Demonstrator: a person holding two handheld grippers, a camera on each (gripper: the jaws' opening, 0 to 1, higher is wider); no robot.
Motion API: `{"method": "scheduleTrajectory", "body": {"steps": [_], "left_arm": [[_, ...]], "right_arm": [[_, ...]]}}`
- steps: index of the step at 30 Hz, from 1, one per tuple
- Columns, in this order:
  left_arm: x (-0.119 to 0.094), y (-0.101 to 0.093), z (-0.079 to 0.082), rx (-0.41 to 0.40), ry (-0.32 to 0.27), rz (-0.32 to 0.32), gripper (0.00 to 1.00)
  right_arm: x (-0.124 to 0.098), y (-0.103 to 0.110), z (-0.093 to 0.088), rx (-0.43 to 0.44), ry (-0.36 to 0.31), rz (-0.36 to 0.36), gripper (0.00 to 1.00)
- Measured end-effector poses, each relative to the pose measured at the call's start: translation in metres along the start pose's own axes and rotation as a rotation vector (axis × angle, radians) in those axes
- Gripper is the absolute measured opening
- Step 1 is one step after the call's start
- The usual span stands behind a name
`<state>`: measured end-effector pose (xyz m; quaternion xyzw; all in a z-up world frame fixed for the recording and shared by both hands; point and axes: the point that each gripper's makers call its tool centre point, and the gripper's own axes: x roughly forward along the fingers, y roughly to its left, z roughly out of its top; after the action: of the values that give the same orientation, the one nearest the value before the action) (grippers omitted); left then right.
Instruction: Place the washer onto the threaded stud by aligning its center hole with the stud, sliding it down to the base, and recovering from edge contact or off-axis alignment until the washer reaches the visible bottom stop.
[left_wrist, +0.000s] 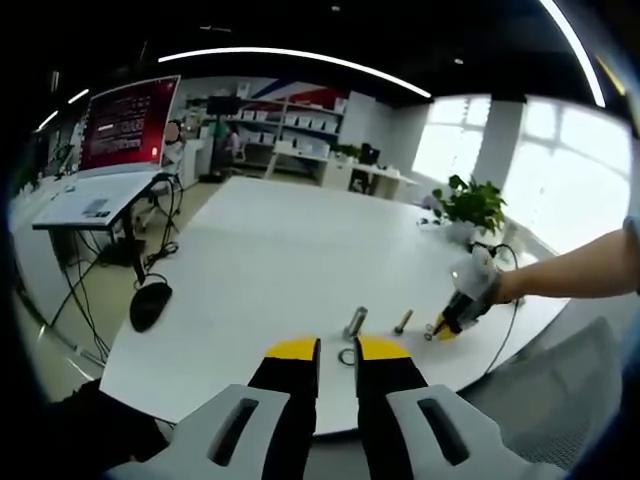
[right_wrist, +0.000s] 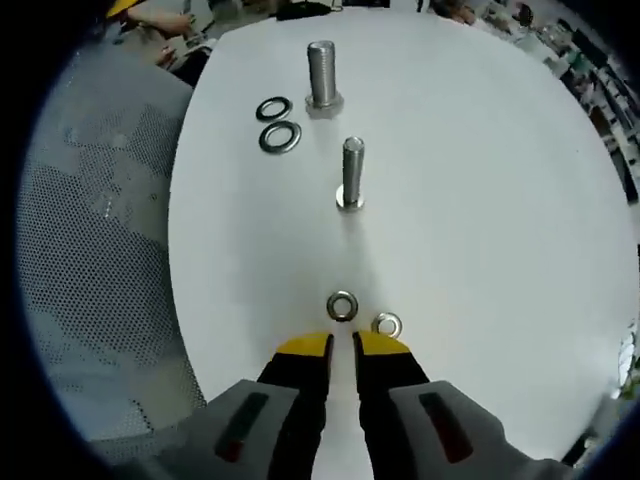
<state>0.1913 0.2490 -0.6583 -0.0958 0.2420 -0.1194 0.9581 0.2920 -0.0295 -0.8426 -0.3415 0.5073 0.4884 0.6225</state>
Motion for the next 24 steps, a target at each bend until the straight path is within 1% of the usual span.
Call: {"method": "scheduleTrajectory", "body": {"steps": [3, 5, 6, 10, 12, 16, 24], "left_arm": [[0.0, 0.0, 0.0, 0.0, -0.001, 0.001, 0.11], [0.0, 0.0, 0.0, 0.0, -0.001, 0.001, 0.11], [0.0, 0.0, 0.0, 0.0, 0.001, 0.001, 0.11], [0.0, 0.001, 0.0, -0.001, 0.003, 0.003, 0.11], [0.0, 0.001, 0.0, -0.001, 0.003, 0.004, 0.11], [0.0, 0.001, 0.0, -0.003, 0.002, 0.006, 0.11], [0.0, 0.001, 0.0, -0.005, 0.0, 0.009, 0.11]], "right_arm": [[0.001, -0.001, 0.003, -0.019, -0.019, -0.027, 0.15], [0.003, -0.001, 0.01, -0.016, -0.044, -0.038, 0.15], [0.004, 0.001, 0.013, -0.03, -0.052, -0.044, 0.15], [0.006, 0.002, 0.018, -0.074, -0.035, -0.056, 0.16], [0.006, 0.001, 0.02, -0.079, -0.029, -0.056, 0.16], [0.006, 0.001, 0.021, -0.075, -0.039, -0.055, 0.17], [0.006, 0.001, 0.021, -0.1, -0.044, -0.066, 0.14]]}}
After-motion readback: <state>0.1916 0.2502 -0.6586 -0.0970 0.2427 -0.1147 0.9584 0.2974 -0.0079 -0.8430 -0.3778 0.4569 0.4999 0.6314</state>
